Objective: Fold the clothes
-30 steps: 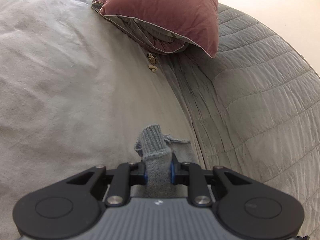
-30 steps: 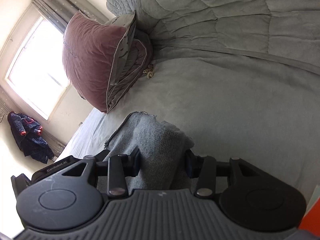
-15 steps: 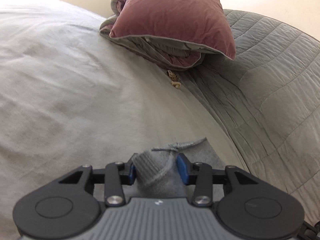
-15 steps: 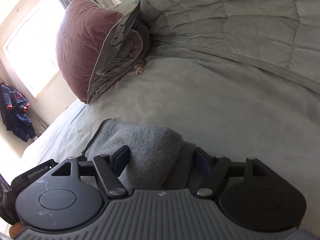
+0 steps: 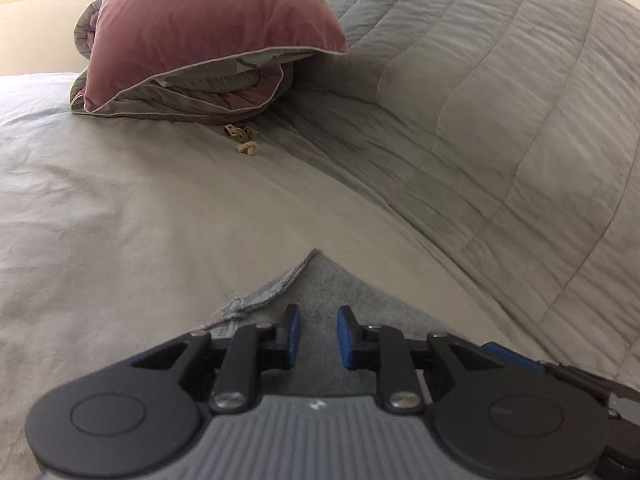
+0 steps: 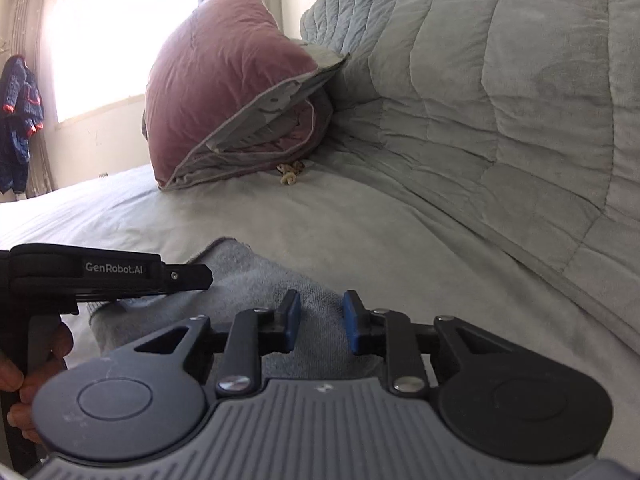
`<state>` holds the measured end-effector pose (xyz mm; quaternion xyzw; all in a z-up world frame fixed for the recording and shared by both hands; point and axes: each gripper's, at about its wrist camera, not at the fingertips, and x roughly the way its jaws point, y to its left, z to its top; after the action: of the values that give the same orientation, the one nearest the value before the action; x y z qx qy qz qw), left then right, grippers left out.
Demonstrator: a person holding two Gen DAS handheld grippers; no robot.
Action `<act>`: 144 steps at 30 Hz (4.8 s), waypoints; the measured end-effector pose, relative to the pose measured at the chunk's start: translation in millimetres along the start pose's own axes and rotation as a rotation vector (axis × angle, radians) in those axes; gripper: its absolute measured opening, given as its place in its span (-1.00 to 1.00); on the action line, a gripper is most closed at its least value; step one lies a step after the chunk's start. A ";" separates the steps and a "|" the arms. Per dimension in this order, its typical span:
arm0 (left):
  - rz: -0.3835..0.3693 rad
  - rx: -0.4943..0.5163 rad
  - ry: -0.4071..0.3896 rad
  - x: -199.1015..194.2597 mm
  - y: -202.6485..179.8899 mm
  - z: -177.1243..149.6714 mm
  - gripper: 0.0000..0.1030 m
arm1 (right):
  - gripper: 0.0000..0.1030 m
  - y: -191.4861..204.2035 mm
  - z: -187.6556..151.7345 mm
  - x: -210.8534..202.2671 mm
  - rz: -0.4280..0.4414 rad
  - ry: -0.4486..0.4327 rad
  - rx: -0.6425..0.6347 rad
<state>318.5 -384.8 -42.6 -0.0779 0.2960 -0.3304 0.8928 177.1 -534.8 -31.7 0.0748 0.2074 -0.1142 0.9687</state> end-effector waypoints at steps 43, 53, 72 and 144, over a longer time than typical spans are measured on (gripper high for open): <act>0.332 -0.012 0.079 -362.7 13.7 -40.9 0.70 | 0.52 176.0 9.8 -236.4 0.073 0.082 -0.026; 0.442 -0.050 0.105 -425.4 44.8 -77.7 0.98 | 1.00 227.0 -10.3 -278.1 0.067 0.048 -0.090; 0.613 -0.143 0.154 -461.1 114.0 -171.8 0.99 | 1.00 292.0 -96.7 -260.3 0.083 0.155 -0.164; 0.758 -0.106 0.097 -415.4 173.5 -198.4 0.99 | 1.00 330.4 -154.4 -175.5 0.130 0.314 -0.236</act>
<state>45.9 24.2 -63.8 0.0065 0.3623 0.0357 0.9314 45.3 -153.6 -65.4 -0.0089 0.3624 -0.0131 0.9319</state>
